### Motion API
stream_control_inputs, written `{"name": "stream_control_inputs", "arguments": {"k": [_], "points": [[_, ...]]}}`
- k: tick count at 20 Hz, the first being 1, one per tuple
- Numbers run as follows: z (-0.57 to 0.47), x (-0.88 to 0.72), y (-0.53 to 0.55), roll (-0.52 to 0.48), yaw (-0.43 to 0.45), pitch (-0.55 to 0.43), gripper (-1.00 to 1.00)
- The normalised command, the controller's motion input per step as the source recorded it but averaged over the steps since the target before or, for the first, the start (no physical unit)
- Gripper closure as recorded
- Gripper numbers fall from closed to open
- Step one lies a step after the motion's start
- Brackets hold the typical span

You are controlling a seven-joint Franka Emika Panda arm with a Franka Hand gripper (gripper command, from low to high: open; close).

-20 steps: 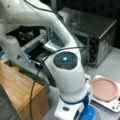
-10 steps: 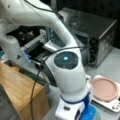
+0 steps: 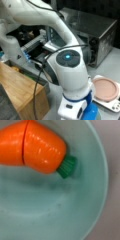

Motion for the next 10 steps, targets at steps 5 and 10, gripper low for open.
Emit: {"name": "stream_control_inputs", "arguments": {"k": [5, 10], "points": [[0.15, 0.1, 0.1, -0.024, -0.041, 0.123, -1.0], [0.12, 0.07, 0.13, -0.025, -0.044, 0.129, -1.0]]}}
